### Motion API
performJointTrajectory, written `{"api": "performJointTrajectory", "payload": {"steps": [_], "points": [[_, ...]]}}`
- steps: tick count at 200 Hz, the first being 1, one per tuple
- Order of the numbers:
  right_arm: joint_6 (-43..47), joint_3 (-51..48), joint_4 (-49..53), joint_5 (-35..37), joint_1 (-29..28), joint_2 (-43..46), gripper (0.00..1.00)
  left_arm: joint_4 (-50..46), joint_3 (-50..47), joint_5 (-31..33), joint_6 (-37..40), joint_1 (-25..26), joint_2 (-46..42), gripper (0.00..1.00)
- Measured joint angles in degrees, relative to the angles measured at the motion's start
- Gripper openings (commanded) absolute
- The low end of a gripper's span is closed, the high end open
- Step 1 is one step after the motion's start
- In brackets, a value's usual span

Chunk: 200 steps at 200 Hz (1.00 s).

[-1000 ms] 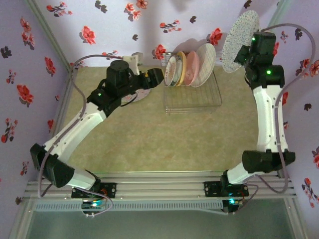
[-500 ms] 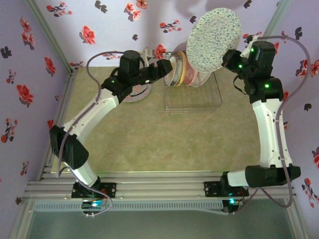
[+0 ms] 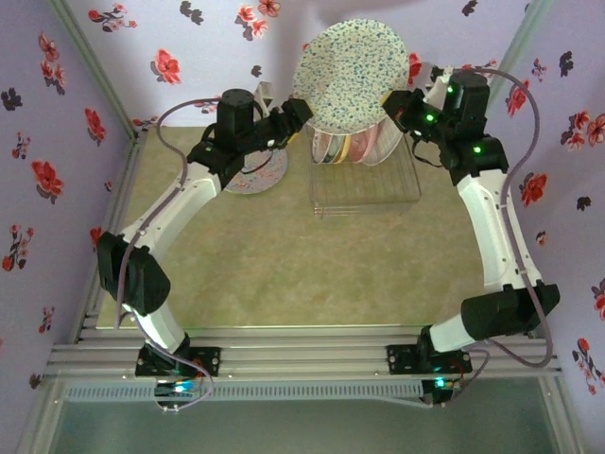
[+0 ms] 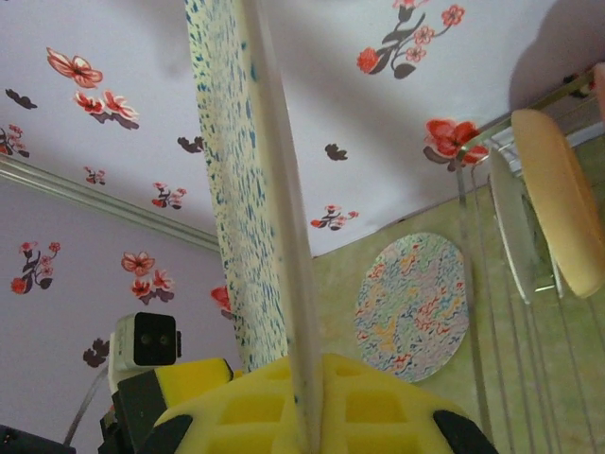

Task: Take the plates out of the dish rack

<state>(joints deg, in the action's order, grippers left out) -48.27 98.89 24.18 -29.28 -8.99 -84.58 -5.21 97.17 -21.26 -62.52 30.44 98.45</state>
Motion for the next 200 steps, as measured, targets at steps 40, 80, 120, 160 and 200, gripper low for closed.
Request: {"api": "performJointTrajectory", "payload": {"steps": [40, 80, 120, 160, 200], "points": [[-4.83, -1.44, -3.50, -2.97, -0.37, -1.57, 0.00, 2.14, -2.12, 0.04, -1.97, -0.61, 0.00, 0.57], [-7.32, -3.69, -4.76, -3.93, -0.90, -2.25, 0.00, 3.67, -2.80, 0.07, -3.72, -0.83, 0.00, 0.29], [-10.16, -5.42, -5.66, -4.37, -0.98, -2.69, 0.00, 7.39, -3.17, -0.68, -8.59, -1.60, -0.42, 0.00], [-10.67, -5.42, -7.39, -4.81, -1.31, -2.91, 0.21, 8.24, -3.61, -1.51, -10.32, -2.32, -0.81, 0.00], [-6.12, -5.35, -5.46, -3.96, -2.69, -2.82, 0.59, 9.29, -5.73, -2.47, -9.99, -3.80, -1.68, 0.00]]}}
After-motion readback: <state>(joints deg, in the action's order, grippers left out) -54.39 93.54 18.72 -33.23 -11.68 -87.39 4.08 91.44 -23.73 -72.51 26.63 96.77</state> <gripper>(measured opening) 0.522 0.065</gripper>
